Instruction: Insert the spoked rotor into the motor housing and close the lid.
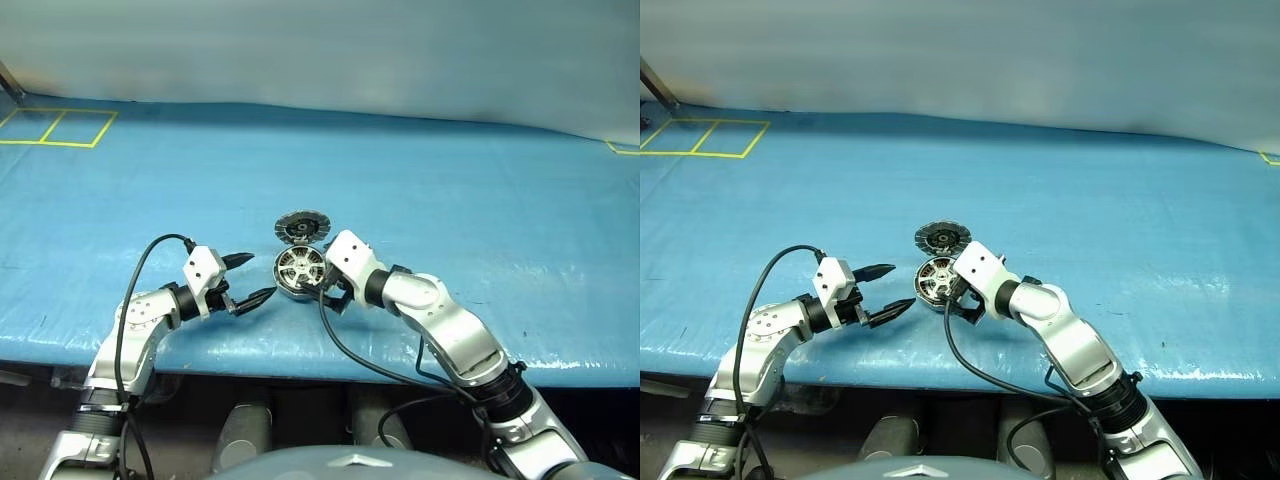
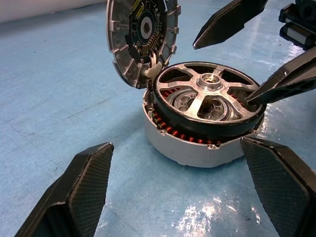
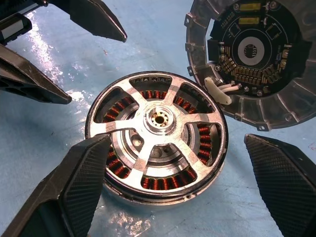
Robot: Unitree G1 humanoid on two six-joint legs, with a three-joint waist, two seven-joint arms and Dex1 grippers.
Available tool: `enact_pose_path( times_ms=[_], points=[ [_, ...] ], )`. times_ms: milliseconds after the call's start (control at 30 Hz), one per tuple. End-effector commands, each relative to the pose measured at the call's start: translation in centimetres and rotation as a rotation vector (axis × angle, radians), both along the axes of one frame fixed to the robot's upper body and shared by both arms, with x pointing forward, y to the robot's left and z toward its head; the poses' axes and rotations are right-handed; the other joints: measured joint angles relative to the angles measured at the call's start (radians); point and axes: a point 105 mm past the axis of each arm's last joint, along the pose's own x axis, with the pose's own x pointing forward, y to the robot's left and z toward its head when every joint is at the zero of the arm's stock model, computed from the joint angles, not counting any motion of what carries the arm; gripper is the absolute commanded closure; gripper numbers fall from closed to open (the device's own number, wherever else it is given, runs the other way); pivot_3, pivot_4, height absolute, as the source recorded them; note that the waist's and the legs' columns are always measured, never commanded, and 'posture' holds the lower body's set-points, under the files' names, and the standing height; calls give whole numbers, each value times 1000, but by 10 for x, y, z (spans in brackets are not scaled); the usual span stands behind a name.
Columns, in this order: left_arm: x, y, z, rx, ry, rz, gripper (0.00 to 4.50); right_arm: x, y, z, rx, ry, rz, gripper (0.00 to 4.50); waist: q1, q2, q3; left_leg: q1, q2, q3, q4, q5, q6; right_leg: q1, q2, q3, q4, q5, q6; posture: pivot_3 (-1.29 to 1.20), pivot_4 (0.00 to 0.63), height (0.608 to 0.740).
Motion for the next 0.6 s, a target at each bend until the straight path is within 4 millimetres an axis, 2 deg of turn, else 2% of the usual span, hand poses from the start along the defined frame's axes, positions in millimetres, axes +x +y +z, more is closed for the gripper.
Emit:
enact_pose_path(
  times_ms=[33,367,600],
  points=[
    [1,-1,8,-9,-34,-6,0,0,4,12,40,-33,10,31,0,0,0,0,0,0,0,0,0,0,0,0,0,0,0,0,150,740],
    [2,-1,8,-6,-33,-8,0,1,12,31,143,-44,3,31,0,0,0,0,0,0,0,0,0,0,0,0,0,0,0,0,150,740],
    [2,-2,8,-6,-35,-10,0,2,12,29,134,-38,-2,31,0,0,0,0,0,0,0,0,0,0,0,0,0,0,0,0,150,740]
  ],
)
